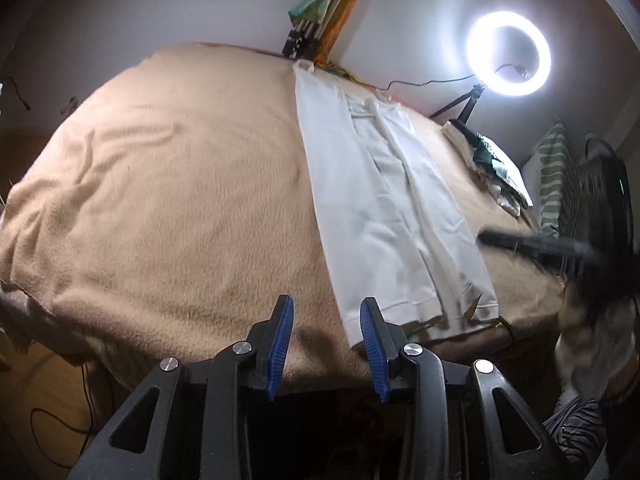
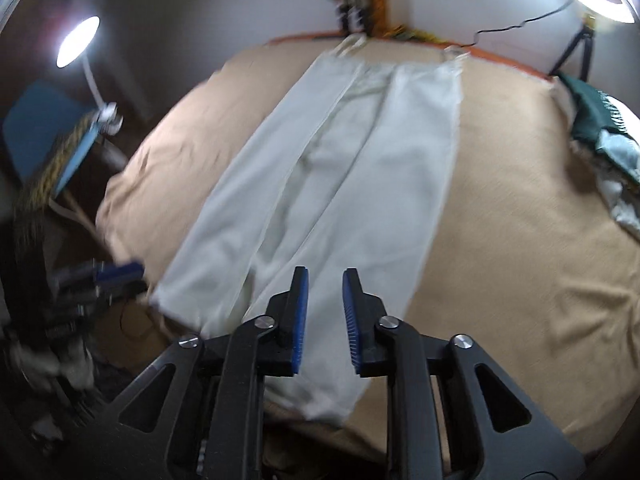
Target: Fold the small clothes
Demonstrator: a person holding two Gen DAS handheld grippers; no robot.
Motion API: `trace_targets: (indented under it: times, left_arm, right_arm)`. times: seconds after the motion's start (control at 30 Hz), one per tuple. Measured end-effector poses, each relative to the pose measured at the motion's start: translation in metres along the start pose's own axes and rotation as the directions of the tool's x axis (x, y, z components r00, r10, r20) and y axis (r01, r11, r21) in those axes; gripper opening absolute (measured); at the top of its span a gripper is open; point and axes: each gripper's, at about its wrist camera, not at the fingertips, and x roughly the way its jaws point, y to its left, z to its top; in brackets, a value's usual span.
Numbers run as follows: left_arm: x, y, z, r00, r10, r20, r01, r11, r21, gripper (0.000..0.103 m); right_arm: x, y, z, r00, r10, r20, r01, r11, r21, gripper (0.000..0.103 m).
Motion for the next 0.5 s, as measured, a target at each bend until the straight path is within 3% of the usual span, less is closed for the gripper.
trace_targets:
  times: [0.1, 0.23, 0.37, 0.43, 0.5]
  left_arm:
    - [0.0, -0.003, -0.001, 1.0, 0.003, 0.001, -0.003, 0.999, 0.033, 0.035]
    - [0.001, -0.004, 0.003, 0.999, 0.023, 0.024, -0.024, 0.998, 0.059, 0.037]
    - [0.007, 0.008, 0.008, 1.0, -0.001, 0.015, 0.0, 1.0, 0.022, 0.039]
    - [0.013, 0.014, 0.008, 1.0, -0.028, -0.003, 0.028, 1.0, -0.014, 0.039]
    - [0.015, 0.017, 0.008, 0.998, -0.057, 0.0, 0.057, 0.997, -0.05, 0.041]
  right_arm:
    - [0.018, 0.032, -0.022, 0.999, -0.022, -0.04, 0.019, 0.997, -0.079, 0.019]
    - [0.019, 0.059, -0.049, 0.993, 0.068, -0.092, -0.082, 0.983, -0.162, 0.019]
    - [-0.01, 0.051, -0.065, 0.992, 0.117, -0.047, -0.122, 0.984, -0.13, 0.02]
    - [-0.029, 0.032, -0.07, 0.994, 0.111, 0.006, -0.111, 0.993, -0.051, 0.041]
    - [-0.043, 0.009, -0.075, 0.996, 0.065, 0.061, -0.067, 0.997, 0.031, 0.052]
